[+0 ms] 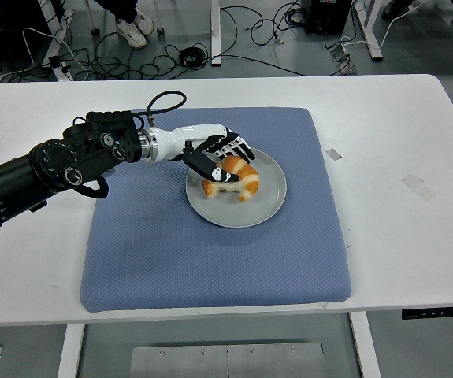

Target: Place the bread on the plate

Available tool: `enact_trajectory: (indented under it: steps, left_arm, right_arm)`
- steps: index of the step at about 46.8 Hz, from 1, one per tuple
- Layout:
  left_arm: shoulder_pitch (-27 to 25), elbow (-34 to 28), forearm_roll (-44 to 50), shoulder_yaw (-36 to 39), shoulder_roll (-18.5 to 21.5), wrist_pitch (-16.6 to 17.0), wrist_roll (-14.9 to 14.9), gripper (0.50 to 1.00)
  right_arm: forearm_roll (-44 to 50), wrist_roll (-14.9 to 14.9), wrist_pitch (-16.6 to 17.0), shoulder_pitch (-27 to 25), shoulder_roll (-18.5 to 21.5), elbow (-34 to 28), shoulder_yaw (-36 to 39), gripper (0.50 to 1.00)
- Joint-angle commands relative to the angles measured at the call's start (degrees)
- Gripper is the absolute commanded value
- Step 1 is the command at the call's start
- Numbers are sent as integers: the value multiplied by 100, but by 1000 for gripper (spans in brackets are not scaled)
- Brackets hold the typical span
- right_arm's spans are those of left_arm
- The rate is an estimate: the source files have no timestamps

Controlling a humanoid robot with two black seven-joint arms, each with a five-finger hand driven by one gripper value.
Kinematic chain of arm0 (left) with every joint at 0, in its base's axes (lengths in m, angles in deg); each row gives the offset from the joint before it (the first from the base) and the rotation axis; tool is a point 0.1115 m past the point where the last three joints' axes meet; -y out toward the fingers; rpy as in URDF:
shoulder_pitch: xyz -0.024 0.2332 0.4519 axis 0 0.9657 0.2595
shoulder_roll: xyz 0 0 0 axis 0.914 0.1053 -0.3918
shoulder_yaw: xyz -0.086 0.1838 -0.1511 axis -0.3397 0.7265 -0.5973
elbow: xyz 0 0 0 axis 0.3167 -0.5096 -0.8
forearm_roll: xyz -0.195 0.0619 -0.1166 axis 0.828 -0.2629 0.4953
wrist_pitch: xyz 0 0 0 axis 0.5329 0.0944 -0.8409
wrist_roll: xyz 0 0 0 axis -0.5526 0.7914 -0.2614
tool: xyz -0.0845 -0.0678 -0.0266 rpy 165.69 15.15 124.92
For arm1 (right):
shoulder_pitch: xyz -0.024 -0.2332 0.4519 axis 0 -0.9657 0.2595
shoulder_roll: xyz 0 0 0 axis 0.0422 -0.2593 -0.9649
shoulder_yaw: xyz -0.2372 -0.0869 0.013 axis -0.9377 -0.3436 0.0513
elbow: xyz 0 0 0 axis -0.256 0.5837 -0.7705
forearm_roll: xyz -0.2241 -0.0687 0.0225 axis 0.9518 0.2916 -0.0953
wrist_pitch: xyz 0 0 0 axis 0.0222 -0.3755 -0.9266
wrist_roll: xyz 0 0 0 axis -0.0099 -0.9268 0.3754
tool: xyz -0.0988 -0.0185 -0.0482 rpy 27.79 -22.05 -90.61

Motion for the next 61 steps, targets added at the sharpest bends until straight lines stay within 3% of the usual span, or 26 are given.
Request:
enact_trajectory:
  steps: [1,42,61]
  left_arm:
    - [12,2,-8,-1,0,4,0,725]
    - [-164,2,45,-282,88,4,0,895]
    - [-515,90,1126,-388,500,65,9,921]
  right_arm:
    - [0,0,0,1,0,0,-1,1000]
    - [0,0,0,1,0,0,8,1000]
    - [0,0,0,1,0,0,8,1000]
